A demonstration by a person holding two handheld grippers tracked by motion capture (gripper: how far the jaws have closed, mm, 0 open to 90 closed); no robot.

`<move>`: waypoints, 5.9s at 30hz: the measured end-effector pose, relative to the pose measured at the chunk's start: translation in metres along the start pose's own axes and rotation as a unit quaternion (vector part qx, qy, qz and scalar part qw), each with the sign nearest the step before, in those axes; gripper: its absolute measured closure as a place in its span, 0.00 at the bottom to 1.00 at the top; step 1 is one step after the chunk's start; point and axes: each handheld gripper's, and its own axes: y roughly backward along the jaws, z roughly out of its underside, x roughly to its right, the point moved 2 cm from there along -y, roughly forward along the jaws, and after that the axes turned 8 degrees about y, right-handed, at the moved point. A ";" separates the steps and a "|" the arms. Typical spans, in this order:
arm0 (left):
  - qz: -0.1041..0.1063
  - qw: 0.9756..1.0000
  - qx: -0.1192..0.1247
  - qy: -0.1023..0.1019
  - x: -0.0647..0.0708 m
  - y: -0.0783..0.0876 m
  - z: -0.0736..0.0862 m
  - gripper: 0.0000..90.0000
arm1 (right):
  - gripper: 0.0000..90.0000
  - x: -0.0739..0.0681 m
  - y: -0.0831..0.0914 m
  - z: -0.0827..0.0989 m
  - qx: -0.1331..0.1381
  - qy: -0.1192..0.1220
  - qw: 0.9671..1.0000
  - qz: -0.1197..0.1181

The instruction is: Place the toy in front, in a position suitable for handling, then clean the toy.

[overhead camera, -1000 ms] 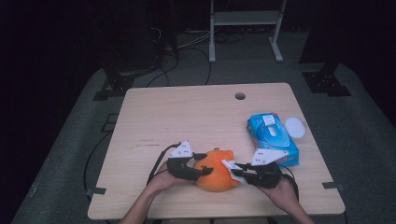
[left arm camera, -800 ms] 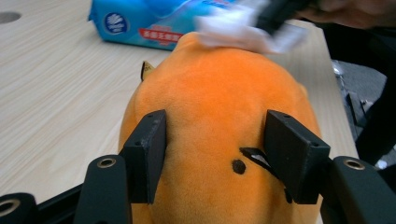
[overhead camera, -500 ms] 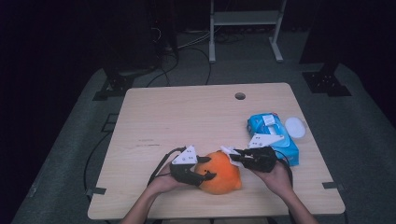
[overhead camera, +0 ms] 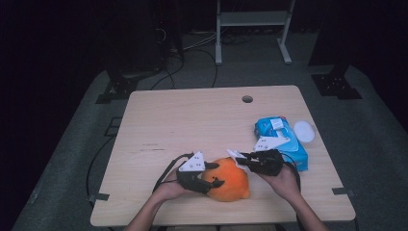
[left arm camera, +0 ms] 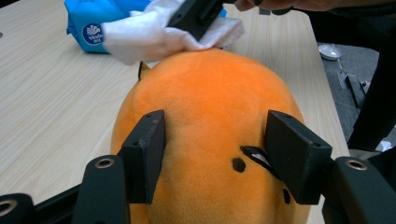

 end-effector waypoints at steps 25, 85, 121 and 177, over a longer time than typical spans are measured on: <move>-0.036 0.999 -0.008 0.019 -0.002 0.004 -0.010 0.19 | 0.85 -0.013 0.014 0.020 0.006 -0.008 1.000 0.010; -0.052 0.992 0.022 0.114 -0.022 0.000 -0.001 0.22 | 0.85 -0.020 0.022 0.024 0.011 0.024 0.999 0.021; -0.061 0.998 0.005 0.007 0.005 -0.007 -0.013 0.38 | 0.85 -0.047 0.007 -0.020 0.036 0.096 0.995 0.009; -0.049 0.999 0.001 0.024 0.005 -0.009 -0.007 0.37 | 0.85 -0.032 -0.002 -0.025 -0.003 0.101 0.995 0.027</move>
